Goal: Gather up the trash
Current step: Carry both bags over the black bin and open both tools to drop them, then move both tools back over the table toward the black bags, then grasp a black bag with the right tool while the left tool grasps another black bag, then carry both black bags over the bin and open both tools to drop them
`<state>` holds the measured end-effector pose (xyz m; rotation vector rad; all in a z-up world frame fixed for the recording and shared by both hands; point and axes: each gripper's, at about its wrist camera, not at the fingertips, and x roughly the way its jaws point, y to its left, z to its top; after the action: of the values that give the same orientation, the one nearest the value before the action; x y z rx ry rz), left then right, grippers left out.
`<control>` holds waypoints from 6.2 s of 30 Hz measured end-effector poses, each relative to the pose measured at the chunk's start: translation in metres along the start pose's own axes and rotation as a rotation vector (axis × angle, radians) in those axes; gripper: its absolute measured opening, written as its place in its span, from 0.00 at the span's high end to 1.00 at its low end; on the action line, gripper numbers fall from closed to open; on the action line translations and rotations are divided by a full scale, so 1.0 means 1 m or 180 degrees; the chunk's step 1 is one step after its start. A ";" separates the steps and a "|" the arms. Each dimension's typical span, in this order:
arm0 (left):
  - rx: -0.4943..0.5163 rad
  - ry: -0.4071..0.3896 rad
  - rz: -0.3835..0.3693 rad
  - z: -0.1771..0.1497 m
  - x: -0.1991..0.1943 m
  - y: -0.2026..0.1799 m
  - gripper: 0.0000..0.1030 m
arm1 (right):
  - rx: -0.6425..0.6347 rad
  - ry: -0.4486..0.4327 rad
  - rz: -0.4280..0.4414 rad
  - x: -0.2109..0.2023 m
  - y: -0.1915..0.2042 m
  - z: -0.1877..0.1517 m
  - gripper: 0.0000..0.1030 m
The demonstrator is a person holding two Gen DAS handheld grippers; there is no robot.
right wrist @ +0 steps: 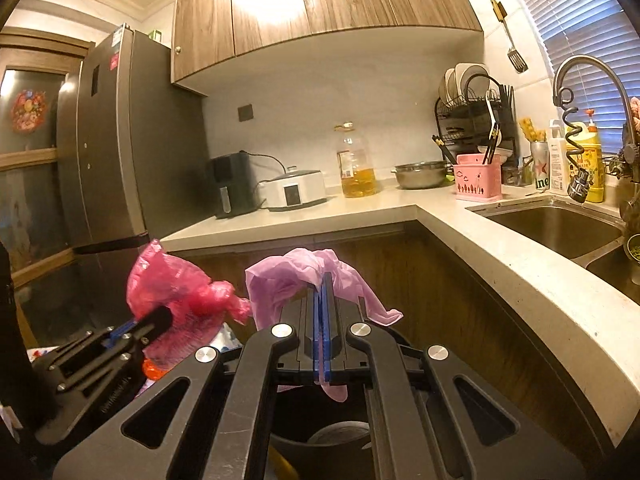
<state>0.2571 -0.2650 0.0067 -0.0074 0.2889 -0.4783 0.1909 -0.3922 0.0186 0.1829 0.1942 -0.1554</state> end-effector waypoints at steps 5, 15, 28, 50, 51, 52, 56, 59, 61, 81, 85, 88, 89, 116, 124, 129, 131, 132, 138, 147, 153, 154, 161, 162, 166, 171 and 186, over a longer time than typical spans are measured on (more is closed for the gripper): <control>0.0007 0.0072 -0.0048 -0.005 0.027 -0.010 0.94 | 0.0056 0.0072 0.0006 0.017 -0.011 -0.002 0.98; 0.0037 0.0177 -0.0151 -0.010 0.057 -0.015 0.93 | 0.0093 0.0167 0.0053 0.040 -0.017 -0.003 0.98; -0.0105 0.0159 -0.0199 -0.016 0.064 -0.002 0.35 | 0.0139 0.0330 0.0055 0.060 -0.022 -0.011 0.69; -0.0321 -0.0057 0.0479 -0.031 -0.055 0.048 0.06 | 0.0204 0.0224 0.0184 -0.015 0.014 -0.020 0.26; -0.0339 -0.0060 0.0528 -0.034 -0.063 0.052 0.06 | 0.0190 0.0208 0.0199 -0.020 0.018 -0.020 0.26; -0.0355 -0.0083 0.0591 -0.036 -0.074 0.058 0.06 | 0.0172 0.0192 0.0224 -0.026 0.023 -0.021 0.26; -0.0384 -0.0162 0.0845 -0.045 -0.109 0.079 0.06 | 0.0076 0.0124 0.0303 -0.047 0.047 -0.025 0.24; -0.0331 -0.0204 0.1113 -0.059 -0.138 0.099 0.06 | -0.0039 0.0086 0.0369 -0.059 0.068 -0.032 0.24; -0.0363 -0.0190 0.1277 -0.068 -0.155 0.113 0.06 | -0.0101 0.0095 0.0442 -0.064 0.084 -0.039 0.24; -0.0892 -0.0113 0.2163 -0.133 -0.270 0.237 0.06 | -0.0520 0.0849 0.1437 -0.034 0.253 -0.146 0.24; -0.0936 -0.0058 0.2202 -0.138 -0.271 0.248 0.06 | -0.0543 0.0929 0.1515 -0.022 0.275 -0.156 0.24; -0.0953 -0.0040 0.2203 -0.140 -0.269 0.251 0.06 | -0.0620 0.0989 0.1516 -0.011 0.287 -0.163 0.24; -0.0947 -0.0026 0.2203 -0.140 -0.268 0.252 0.06 | -0.0630 0.1023 0.1503 -0.007 0.290 -0.165 0.24; -0.1120 0.0657 0.2027 -0.159 -0.195 0.276 0.51 | -0.0371 0.0695 0.1687 -0.052 0.250 -0.126 0.82; -0.1161 0.0818 0.1932 -0.165 -0.191 0.272 0.92 | -0.0319 0.0711 0.1700 -0.066 0.240 -0.122 0.82; -0.1267 0.0693 0.1872 -0.161 -0.208 0.262 0.96 | -0.0269 0.0705 0.1689 -0.076 0.227 -0.118 0.82; -0.1293 0.0625 0.1814 -0.158 -0.217 0.255 0.96 | -0.0246 0.0704 0.1690 -0.080 0.222 -0.117 0.82; -0.1283 0.0571 0.1795 -0.154 -0.224 0.249 0.96 | -0.0233 0.0699 0.1689 -0.082 0.219 -0.116 0.82; -0.1115 0.0327 0.1765 -0.130 -0.243 0.224 0.96 | -0.0181 0.0622 0.1642 -0.090 0.202 -0.108 0.82; -0.0834 0.0205 0.1474 -0.090 -0.225 0.179 0.96 | -0.0095 0.0392 0.1422 -0.094 0.160 -0.086 0.82; -0.0615 0.0125 0.1171 -0.061 -0.190 0.140 0.96 | -0.0045 0.0185 0.1067 -0.087 0.120 -0.067 0.82; -0.0581 0.0112 0.1103 -0.055 -0.181 0.132 0.96 | -0.0045 0.0148 0.1001 -0.085 0.113 -0.064 0.82; -0.0367 0.0048 0.0722 -0.027 -0.130 0.079 0.96 | -0.0028 -0.0023 0.0567 -0.069 0.064 -0.044 0.82; -0.0336 0.0038 0.0678 -0.024 -0.123 0.072 0.96 | -0.0017 -0.0031 0.0527 -0.067 0.058 -0.043 0.82; -0.0224 0.0009 0.0509 -0.015 -0.093 0.044 0.96 | 0.0048 -0.0059 0.0353 -0.054 0.032 -0.038 0.82; -0.0237 0.0017 0.0359 -0.005 -0.054 0.024 0.96 | 0.0107 -0.0083 0.0230 -0.035 0.010 -0.030 0.82; -0.0177 0.0107 0.0229 -0.006 0.019 -0.002 0.96 | 0.0084 -0.0031 0.0113 0.005 -0.015 -0.027 0.82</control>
<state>0.2703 -0.2749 -0.0043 -0.0431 0.3343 -0.3992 0.1889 -0.4018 -0.0115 0.2116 0.1791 -0.1236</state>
